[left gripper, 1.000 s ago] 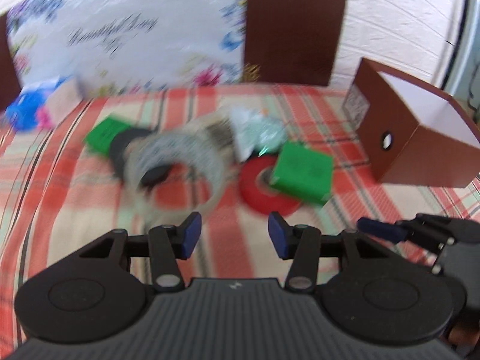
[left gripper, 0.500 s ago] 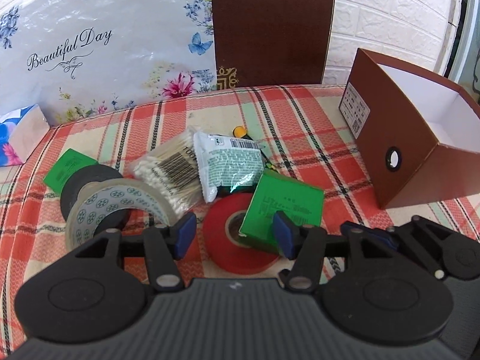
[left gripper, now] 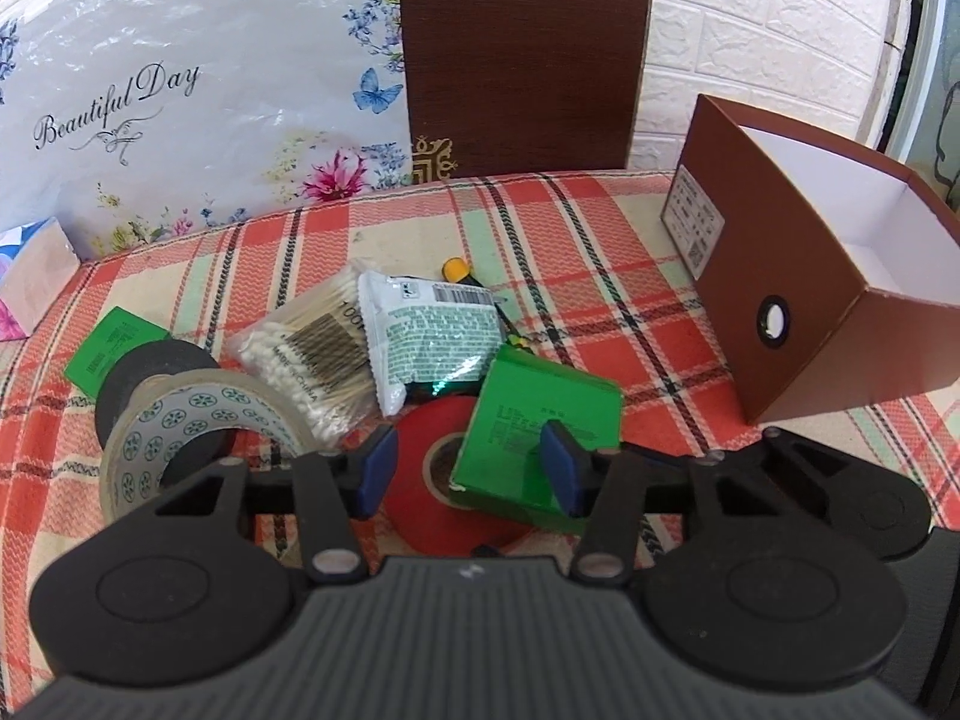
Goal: Organize objects
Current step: 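Move the left gripper to the green box and grasp it, then carry the green box into the brown box and open the left gripper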
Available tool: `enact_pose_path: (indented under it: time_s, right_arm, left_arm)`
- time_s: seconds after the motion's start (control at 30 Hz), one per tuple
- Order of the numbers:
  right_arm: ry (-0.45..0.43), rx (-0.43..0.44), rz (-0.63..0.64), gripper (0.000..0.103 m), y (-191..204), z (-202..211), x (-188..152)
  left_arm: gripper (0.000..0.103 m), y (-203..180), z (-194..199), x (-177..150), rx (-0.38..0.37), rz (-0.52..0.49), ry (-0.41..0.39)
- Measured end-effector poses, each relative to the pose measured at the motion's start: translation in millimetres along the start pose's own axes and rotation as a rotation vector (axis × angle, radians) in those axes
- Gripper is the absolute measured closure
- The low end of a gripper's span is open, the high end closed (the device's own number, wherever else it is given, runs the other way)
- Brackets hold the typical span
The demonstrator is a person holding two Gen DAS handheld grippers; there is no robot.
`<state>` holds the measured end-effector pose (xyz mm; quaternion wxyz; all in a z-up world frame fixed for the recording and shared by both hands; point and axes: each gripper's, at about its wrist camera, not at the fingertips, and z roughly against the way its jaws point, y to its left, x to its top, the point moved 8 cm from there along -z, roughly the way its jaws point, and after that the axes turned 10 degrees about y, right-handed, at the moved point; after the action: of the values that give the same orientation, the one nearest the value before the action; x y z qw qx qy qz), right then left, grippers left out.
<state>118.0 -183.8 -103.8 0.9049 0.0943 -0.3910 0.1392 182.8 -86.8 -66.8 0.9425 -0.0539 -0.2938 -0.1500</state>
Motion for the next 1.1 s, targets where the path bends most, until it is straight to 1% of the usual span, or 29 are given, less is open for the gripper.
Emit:
enact_pose_path:
  time_s: [0.13,0.2,0.3,0.4,0.57,0.67,0.7,0.73,0.77,0.8,0.83,0.93,1.0,1.03,1.07,1.1]
  right_arm:
    - [0.002,-0.002,-0.007,0.044,0,4,2]
    - [-0.002,-0.001,-0.012,0.048,0,7,4]
    - [-0.009,-0.008,-0.015,0.048,-1,16,1]
    - [-0.011,-0.016,-0.032,0.048,-2,27,-4]
    - [-0.017,-0.025,-0.021,0.046,0,60,-30]
    - [-0.008,-0.041,-0.014,0.046,-3,79,-52]
    - [-0.005,-0.042,-0.020,0.043,-5,86,-58]
    - [-0.004,-0.044,-0.027,0.037,-7,91,-63]
    - [-0.002,-0.047,-0.029,0.033,-9,94,-66]
    - [-0.001,-0.050,-0.027,0.028,-10,96,-69]
    - [-0.004,-0.053,-0.027,0.026,-11,98,-70]
    - [0.020,-0.049,-0.048,0.025,-15,89,-66]
    - [0.047,-0.033,-0.043,0.022,-16,78,-64]
    - [0.065,-0.038,-0.035,0.021,-16,70,-63]
    - [0.086,-0.038,-0.026,0.021,-15,63,-62]
    - [0.088,-0.039,-0.018,0.023,-13,59,-60]
  left_arm:
    - [0.057,-5,2,-3,-0.020,-0.007,0.005]
    - [0.062,-9,3,-5,-0.036,-0.010,0.009]
    - [0.063,-13,7,-10,-0.051,-0.017,0.013]
    - [0.063,-17,12,-22,-0.104,-0.002,0.029]
    - [0.063,-31,21,-50,-0.203,0.016,0.075]
    - [0.063,-48,31,-69,-0.245,-0.036,0.083]
    - [0.061,-51,34,-73,-0.252,-0.046,0.083]
    - [0.059,-52,37,-75,-0.252,-0.052,0.079]
    - [0.053,-51,39,-75,-0.246,-0.051,0.072]
    - [0.051,-48,40,-73,-0.234,-0.042,0.063]
    - [0.050,-45,41,-70,-0.222,-0.029,0.058]
    - [0.051,-38,35,-63,-0.207,-0.008,0.075]
    - [0.051,-42,27,-63,-0.201,-0.025,0.096]
    - [0.053,-44,19,-65,-0.198,-0.031,0.116]
    - [0.055,-46,12,-66,-0.210,-0.031,0.130]
    - [0.058,-48,9,-66,-0.239,-0.020,0.126]
